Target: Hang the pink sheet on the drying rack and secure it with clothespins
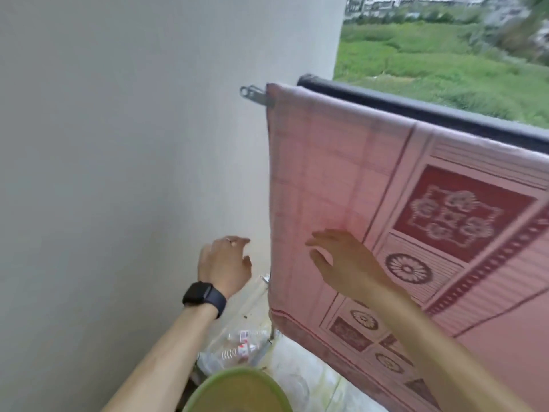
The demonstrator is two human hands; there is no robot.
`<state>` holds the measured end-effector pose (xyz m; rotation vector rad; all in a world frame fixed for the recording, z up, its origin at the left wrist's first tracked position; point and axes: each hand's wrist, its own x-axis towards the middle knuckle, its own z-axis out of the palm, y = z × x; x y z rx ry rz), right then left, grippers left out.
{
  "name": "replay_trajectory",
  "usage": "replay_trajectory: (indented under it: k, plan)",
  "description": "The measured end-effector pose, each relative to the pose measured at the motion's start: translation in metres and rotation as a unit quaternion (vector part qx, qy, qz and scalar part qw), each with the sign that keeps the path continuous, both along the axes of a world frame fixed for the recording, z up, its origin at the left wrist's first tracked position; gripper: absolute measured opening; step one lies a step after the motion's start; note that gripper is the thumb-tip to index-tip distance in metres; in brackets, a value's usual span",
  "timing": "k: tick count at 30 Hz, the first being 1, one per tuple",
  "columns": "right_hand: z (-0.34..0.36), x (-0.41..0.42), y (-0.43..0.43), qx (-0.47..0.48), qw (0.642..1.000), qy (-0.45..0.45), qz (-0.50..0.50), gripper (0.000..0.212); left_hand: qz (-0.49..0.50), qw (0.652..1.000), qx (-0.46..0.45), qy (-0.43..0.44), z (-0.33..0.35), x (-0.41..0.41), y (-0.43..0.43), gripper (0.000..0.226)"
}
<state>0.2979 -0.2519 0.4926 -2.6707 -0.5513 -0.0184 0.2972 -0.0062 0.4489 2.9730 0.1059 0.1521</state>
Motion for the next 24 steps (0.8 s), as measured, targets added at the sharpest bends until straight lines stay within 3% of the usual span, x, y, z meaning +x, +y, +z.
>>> replay_trajectory:
  k: [3,6,9,14,19,24]
  plan:
    - [0.062,-0.009,-0.016,0.045,0.992,-0.115,-0.004,0.032,0.003,0.989,-0.031,-0.142,0.064,0.019,-0.001,0.047]
    - [0.115,-0.011,-0.03,0.061,0.962,-0.265,-0.016,0.03,-0.034,0.96,-0.031,-0.276,0.132,0.043,-0.011,0.056]
    - [0.151,-0.008,-0.041,0.038,0.93,-0.354,-0.087,0.035,-0.099,0.939,0.012,-0.328,0.189,0.063,-0.035,0.063]
    - [0.165,0.001,-0.053,-0.088,0.931,-0.298,-0.192,0.05,-0.182,0.945,0.106,-0.248,0.204,0.087,-0.08,0.063]
    - [0.157,0.001,-0.052,-0.083,0.937,-0.278,-0.193,0.053,-0.153,0.953,0.008,-0.26,0.17,0.095,-0.096,0.064]
    - [0.168,-0.006,-0.05,-0.052,0.952,-0.248,-0.173,0.053,-0.146,0.954,-0.015,-0.262,0.176,0.09,-0.098,0.063]
